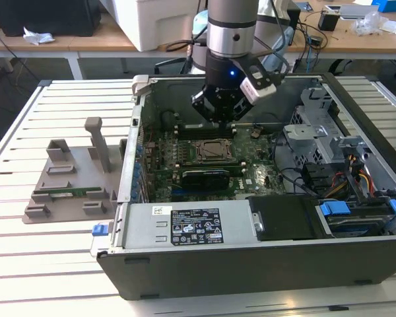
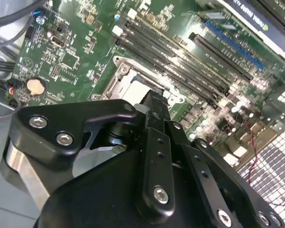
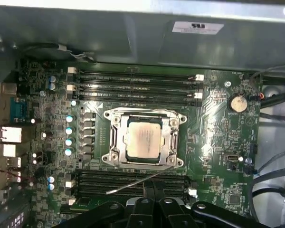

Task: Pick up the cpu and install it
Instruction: 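Install the second cpu locking lever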

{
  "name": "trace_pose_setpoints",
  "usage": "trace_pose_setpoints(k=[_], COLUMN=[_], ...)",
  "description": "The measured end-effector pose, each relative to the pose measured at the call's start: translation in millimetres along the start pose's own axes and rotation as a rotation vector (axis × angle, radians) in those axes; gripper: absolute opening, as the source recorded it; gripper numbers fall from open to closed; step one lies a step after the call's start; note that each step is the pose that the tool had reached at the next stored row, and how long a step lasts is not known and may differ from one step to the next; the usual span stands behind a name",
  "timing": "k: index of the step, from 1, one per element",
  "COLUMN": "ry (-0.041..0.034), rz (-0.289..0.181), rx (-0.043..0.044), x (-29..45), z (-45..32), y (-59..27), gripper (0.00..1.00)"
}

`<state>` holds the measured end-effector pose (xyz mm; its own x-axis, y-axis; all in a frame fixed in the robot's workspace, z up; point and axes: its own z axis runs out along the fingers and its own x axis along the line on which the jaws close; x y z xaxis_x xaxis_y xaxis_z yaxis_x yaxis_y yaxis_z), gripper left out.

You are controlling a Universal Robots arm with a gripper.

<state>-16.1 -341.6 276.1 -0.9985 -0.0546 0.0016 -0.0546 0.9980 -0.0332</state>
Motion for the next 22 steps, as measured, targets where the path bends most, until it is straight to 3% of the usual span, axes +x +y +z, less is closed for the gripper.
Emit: trace_pose_setpoints(k=[1, 2, 3, 6, 7, 8, 9, 10, 12, 16, 20, 22], ry=[-0.0007, -0.0019, -0.0023, -0.0024, -0.0037, -0.0055, -0.0065, -0.0071, -0.0076, -0.0074, -0.0074, -0.0074], rz=[0.0, 0.0, 0.0, 0.0, 0.0, 0.0, 0.0, 0.0, 0.0, 0.0, 0.0, -0.003], rx=[-0.0137, -0.0355, -0.0418, -0.0446, -0.0671, -0.1012, -0.1188, -0.1299, -0.1363, -0.1368, -0.1367, -0.1367], x=[0.2, 0.6, 1.2, 1.9, 2.3, 2.6, 2.8, 3.0, 3.2, 5.2, 12.2, 19.2], z=[0.3, 1.1, 2.1, 12.5, 15.7, 16.3, 17.0, 18.3, 21.8, 32.0, 41.2, 47.3], y=[-2.5, -7.7, -12.0, -17.0, -21.8, -26.8, -30.3, -33.6, -36.8, -37.2, -36.6, -36.0], gripper=[0.11, 0.11, 0.11, 0.11, 0.11, 0.11, 0.11, 0.11, 0.11, 0.11, 0.11, 0.11])
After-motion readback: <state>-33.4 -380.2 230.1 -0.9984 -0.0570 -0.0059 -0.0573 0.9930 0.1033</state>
